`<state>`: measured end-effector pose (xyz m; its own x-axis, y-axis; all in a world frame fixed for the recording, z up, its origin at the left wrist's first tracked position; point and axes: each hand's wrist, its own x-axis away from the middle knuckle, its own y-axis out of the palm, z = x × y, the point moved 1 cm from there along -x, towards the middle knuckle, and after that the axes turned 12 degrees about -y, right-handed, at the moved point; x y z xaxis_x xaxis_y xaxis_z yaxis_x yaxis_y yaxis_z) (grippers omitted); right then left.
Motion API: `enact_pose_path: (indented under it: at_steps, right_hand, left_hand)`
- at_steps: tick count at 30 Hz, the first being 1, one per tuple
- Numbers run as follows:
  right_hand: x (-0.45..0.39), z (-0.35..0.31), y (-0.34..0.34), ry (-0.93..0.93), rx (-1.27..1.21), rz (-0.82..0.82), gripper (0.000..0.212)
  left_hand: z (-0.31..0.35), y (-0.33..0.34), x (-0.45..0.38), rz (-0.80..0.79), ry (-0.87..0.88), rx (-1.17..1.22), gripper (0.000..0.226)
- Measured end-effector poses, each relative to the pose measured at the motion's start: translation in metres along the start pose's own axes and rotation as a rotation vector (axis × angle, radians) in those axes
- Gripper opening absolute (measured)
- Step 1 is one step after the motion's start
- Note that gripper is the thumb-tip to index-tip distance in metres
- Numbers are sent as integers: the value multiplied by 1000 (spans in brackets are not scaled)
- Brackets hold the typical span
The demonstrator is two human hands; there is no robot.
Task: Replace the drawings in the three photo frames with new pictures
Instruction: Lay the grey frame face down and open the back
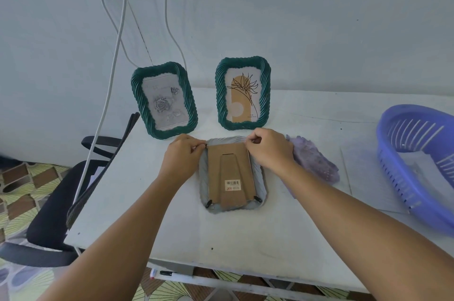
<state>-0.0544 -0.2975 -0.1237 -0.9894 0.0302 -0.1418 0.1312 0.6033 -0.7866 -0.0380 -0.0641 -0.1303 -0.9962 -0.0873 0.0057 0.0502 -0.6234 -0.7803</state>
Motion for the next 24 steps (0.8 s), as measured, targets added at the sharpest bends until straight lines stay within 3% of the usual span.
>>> enact_pose_path:
  at_steps: [9, 14, 24]
  right_hand:
    - [2, 6, -5, -96, -12, -17, 18]
    - [30, 7, -24, -243, 159, -11, 38]
    - [41, 9, -19, -300, 175, -57, 41]
  left_hand:
    - [5, -4, 5, -2, -14, -14, 26]
    - [6, -20, 39, 19, -98, -6, 51]
    - [-2, -22, 57, -25, -176, 78, 41]
